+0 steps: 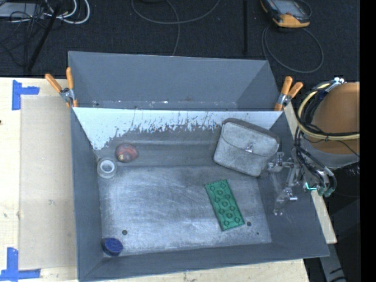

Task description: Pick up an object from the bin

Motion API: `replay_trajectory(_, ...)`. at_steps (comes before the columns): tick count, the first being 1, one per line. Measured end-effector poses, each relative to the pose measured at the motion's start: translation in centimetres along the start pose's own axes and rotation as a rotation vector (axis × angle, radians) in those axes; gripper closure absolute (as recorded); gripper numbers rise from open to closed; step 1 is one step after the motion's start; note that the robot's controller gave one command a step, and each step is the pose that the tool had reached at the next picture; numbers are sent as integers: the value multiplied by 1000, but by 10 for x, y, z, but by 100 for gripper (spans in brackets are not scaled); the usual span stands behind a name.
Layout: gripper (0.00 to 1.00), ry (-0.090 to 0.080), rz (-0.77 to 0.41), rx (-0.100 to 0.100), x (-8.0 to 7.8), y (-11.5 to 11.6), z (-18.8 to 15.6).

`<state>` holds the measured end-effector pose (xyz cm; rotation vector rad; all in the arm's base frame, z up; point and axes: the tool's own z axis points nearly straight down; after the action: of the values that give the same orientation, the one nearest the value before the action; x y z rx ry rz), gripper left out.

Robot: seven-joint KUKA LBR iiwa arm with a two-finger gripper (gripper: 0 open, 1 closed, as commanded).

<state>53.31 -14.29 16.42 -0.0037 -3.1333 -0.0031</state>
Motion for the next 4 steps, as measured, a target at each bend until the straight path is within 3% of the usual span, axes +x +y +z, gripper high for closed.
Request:
replay_trajectory(1, 0, -11, -224, 2, 37, 23, 94)
replay_trajectory(2, 0, -11, -256, -1, 18, 108, 91)
replay_trajectory(3, 0, -13, -91, 4, 18, 146, 92)
replay_trajectory(4, 100, -12, -94, 4, 18, 146, 91)
